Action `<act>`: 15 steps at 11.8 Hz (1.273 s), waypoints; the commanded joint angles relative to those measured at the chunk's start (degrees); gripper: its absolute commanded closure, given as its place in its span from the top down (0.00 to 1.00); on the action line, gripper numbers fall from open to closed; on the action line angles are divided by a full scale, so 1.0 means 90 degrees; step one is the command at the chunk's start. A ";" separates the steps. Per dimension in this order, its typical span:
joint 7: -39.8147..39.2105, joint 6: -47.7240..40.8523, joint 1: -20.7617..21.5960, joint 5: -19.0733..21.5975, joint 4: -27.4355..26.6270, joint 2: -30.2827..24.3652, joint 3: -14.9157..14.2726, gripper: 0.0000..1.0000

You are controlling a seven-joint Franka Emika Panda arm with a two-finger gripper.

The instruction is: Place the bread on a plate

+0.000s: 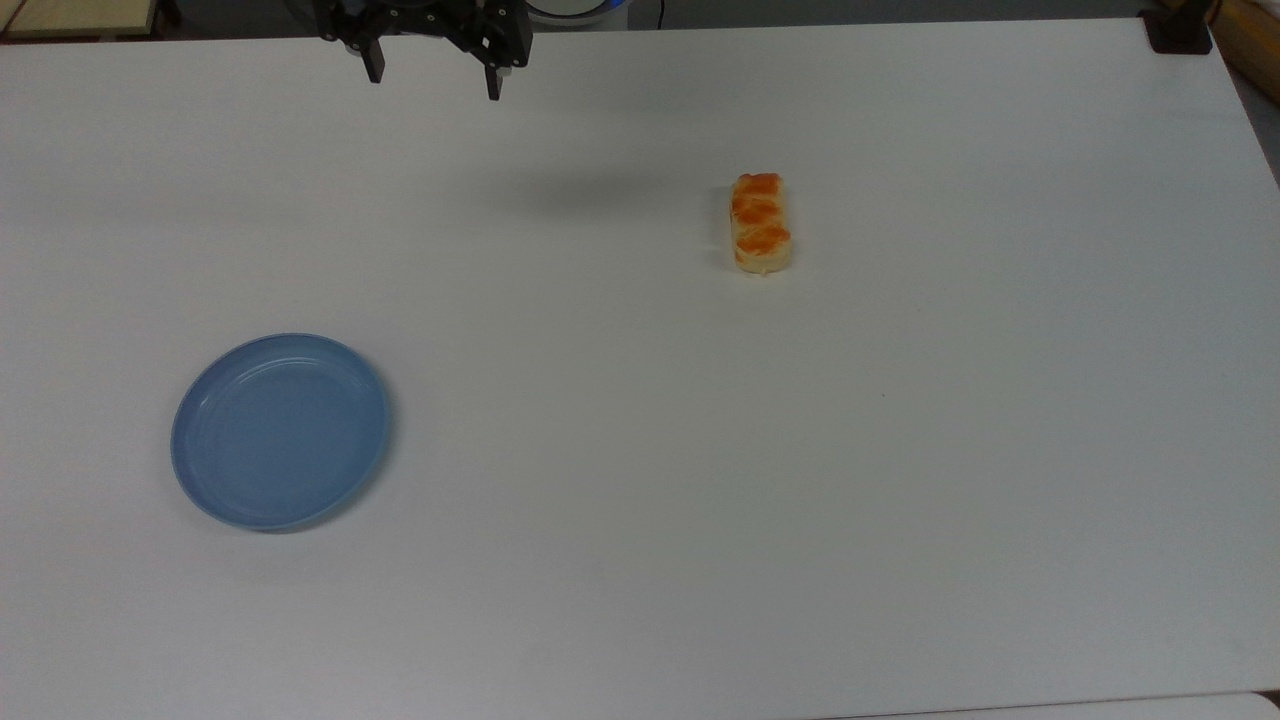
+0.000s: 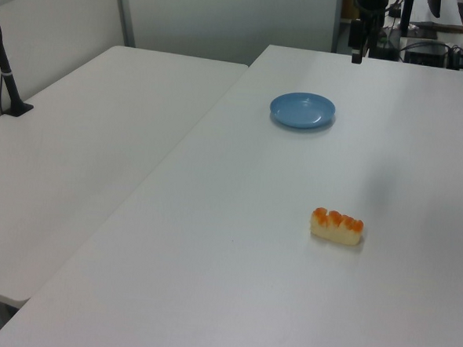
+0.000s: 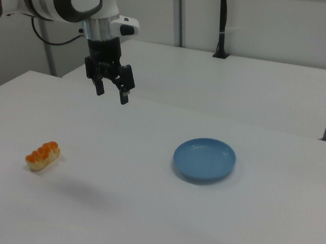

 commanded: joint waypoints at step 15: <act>0.0675 0.0218 0.1347 0.0009 -0.1231 -0.0663 0.0046 1.00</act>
